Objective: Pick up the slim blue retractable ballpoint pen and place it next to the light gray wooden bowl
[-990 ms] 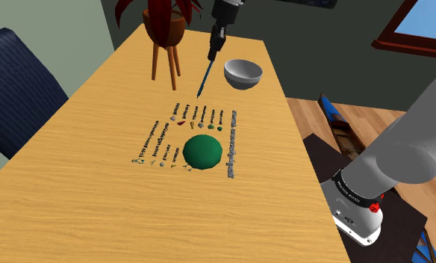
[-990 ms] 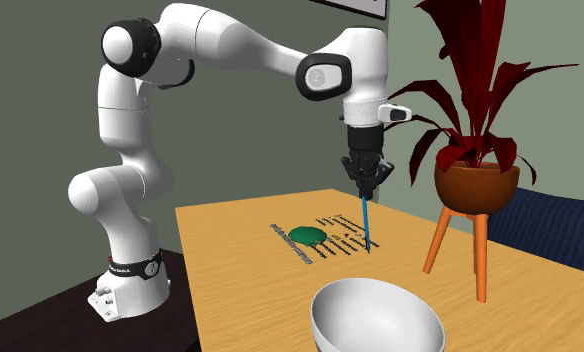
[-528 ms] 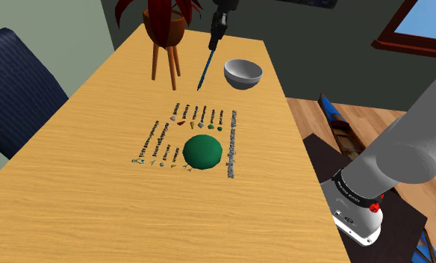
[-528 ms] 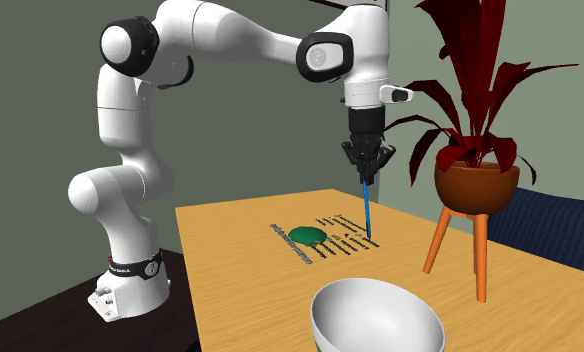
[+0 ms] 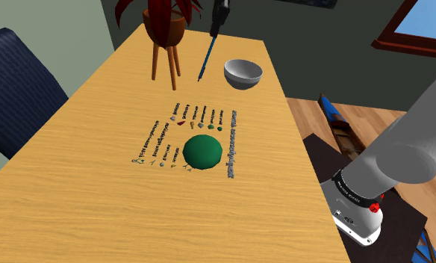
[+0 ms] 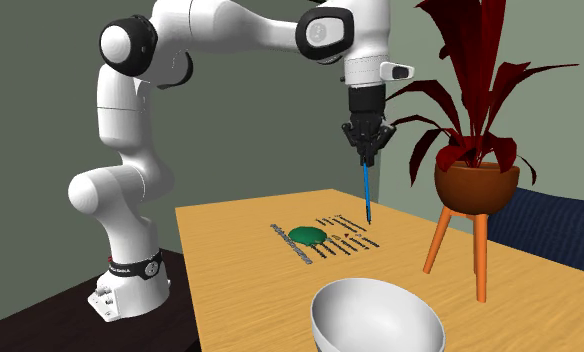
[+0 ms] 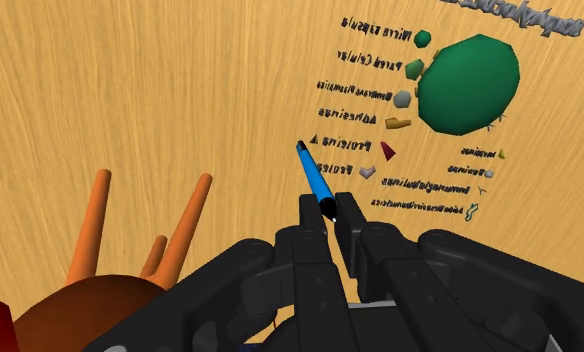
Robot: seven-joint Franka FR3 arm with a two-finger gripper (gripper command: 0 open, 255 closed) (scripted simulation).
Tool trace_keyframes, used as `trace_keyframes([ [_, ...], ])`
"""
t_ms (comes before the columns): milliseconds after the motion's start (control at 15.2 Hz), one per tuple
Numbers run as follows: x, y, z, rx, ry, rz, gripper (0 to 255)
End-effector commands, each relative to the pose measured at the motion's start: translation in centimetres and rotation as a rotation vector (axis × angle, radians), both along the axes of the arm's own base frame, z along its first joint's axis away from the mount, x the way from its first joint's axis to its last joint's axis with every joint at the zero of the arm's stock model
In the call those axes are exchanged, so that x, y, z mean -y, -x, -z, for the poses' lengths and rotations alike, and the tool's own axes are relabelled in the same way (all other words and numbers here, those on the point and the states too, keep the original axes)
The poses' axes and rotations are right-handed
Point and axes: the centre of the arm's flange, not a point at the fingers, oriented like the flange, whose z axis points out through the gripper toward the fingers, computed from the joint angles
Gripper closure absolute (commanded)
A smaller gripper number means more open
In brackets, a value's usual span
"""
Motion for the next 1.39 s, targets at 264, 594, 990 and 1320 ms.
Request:
trace_keyframes([
  [264,0.1,0.0,-3.2,0.0,0.0,0.0,255],
  [594,0.1,0.0,-5.8,0.0,0.0,0.0,255],
  [990,0.1,0.0,-9.0,0.0,0.0,0.0,255],
  [1320,0.1,0.0,-11.6,0.0,0.0,0.0,255],
])
